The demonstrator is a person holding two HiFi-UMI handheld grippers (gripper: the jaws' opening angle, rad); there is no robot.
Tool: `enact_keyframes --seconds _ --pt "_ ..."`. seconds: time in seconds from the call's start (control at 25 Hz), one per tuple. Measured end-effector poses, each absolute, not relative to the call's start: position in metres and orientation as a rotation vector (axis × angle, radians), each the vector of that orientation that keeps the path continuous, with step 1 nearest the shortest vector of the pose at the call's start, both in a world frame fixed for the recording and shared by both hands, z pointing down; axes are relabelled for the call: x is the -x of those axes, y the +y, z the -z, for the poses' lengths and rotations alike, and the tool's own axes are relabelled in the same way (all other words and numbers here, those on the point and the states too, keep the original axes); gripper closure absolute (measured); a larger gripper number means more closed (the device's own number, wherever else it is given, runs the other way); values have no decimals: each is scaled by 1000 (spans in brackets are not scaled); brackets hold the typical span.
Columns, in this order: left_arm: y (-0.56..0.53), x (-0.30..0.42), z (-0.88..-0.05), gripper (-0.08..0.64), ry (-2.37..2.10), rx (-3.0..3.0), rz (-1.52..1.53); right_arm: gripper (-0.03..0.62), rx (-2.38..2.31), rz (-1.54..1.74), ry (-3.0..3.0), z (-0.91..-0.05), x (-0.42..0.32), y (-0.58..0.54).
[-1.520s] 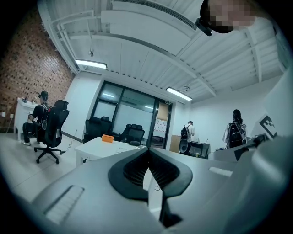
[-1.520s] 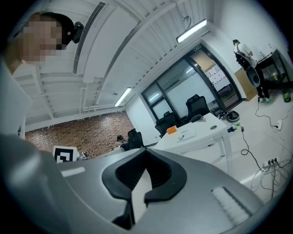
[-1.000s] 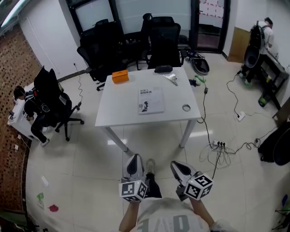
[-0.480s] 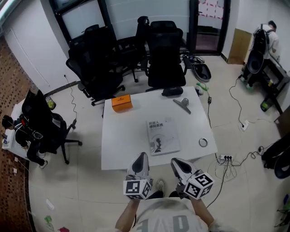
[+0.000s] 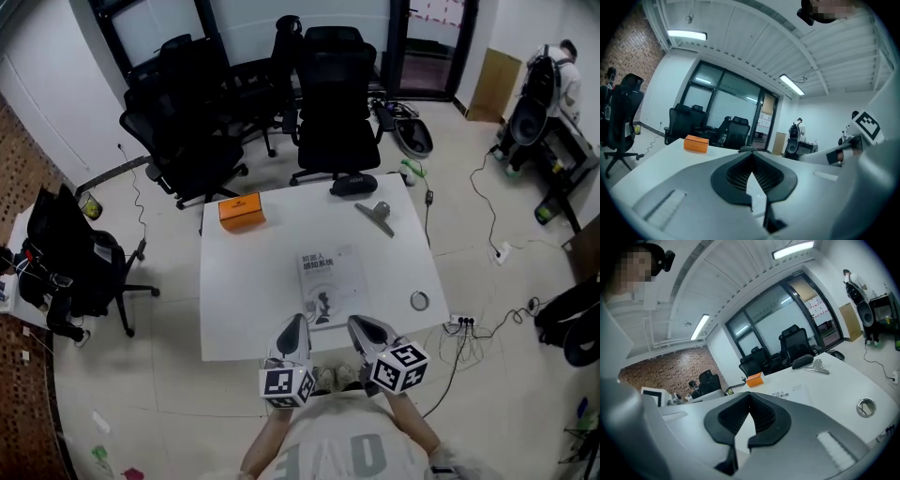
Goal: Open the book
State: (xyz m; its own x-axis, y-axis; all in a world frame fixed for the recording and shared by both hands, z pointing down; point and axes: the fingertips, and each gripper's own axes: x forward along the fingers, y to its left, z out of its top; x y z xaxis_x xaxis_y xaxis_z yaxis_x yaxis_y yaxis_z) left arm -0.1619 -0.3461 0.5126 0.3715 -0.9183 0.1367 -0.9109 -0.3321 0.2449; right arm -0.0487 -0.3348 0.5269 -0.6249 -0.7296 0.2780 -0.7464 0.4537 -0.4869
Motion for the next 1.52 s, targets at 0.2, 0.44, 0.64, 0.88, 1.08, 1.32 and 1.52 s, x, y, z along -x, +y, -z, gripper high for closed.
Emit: enact_keyframes --seconds 0.2,0.44,0.64,0.88,1.08,1.32,1.52 --pt "-359 143 -544 546 -1520 -2410 -34 589 -1385 -1000 -2424 -615 30 -361" --pt "-360 132 -574 546 -1470 -2395 -109 537 -1432 -1041 -2319 -654 7 -380" --pt "-361 132 -588 546 -1472 -2366 -176 477 -1440 -1073 -2188 -689 -12 -389" --pt "-363 130 -592 546 -1475 -2353 -197 446 -1395 -1176 -2095 -714 -19 -387" --pt "-363 134 -592 546 -1495 -2334 -194 448 -1428 -1177 -2128 -700 -17 -384" --pt "-365 137 -591 546 -1509 -2329 -191 583 -1492 -1278 -2241 -659 -16 -384" --pt "-368 132 -590 546 -1518 -2340 -225 588 -1488 -1211 -2288 -645 -6 -381"
